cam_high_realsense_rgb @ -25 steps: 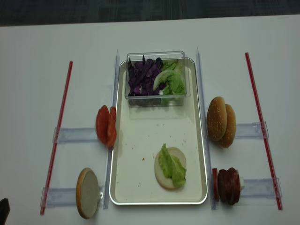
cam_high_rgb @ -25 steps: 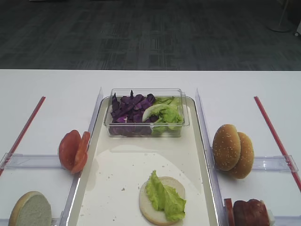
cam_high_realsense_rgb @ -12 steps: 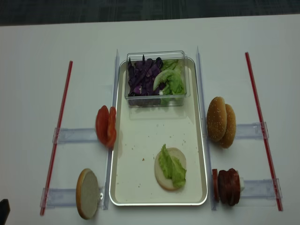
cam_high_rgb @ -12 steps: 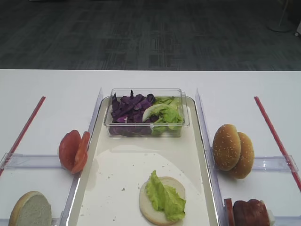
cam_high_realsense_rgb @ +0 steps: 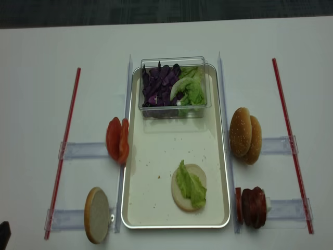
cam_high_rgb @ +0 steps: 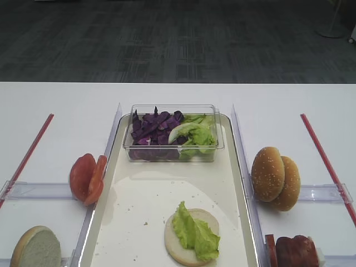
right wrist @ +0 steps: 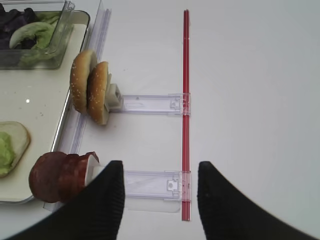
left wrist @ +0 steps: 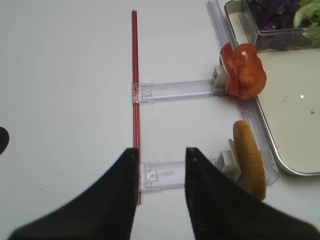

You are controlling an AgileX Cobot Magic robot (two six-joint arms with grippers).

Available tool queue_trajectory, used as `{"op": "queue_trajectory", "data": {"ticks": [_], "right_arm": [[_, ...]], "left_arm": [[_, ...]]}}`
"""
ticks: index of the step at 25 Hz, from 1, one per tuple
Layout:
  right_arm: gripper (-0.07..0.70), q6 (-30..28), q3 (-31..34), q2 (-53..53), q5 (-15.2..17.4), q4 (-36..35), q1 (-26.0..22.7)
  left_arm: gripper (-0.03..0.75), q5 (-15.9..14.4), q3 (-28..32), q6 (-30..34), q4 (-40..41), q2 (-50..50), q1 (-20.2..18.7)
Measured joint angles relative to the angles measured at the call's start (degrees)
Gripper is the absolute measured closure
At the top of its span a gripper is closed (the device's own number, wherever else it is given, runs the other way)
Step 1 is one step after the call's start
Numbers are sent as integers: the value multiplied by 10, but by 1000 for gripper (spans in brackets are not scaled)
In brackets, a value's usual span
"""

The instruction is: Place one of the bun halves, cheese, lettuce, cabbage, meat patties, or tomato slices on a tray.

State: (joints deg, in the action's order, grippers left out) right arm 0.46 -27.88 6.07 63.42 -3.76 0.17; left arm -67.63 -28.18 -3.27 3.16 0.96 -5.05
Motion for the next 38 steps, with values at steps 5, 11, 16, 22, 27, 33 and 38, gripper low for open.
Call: {"op": "queue_trajectory", "data": {"ticks": [5,11,16,22,27,33,38], "right_arm": [[255,0,0,-26,0,0,0],[255,0,0,-60,0,0,0],[255,0,0,-70,1,0,0],[255,0,0,-70,1,0,0],[255,0,0,-70,1,0,0],[255,0,0,-70,1,0,0],[255,0,0,-70,1,0,0]], "left_arm": [[492,0,0,0,0,0,0],[492,0,0,0,0,0,0],[492,0,0,0,0,0,0],[492,0,0,0,0,0,0],[492,0,0,0,0,0,0],[492,0,0,0,0,0,0],[492,0,0,0,0,0,0]]}}
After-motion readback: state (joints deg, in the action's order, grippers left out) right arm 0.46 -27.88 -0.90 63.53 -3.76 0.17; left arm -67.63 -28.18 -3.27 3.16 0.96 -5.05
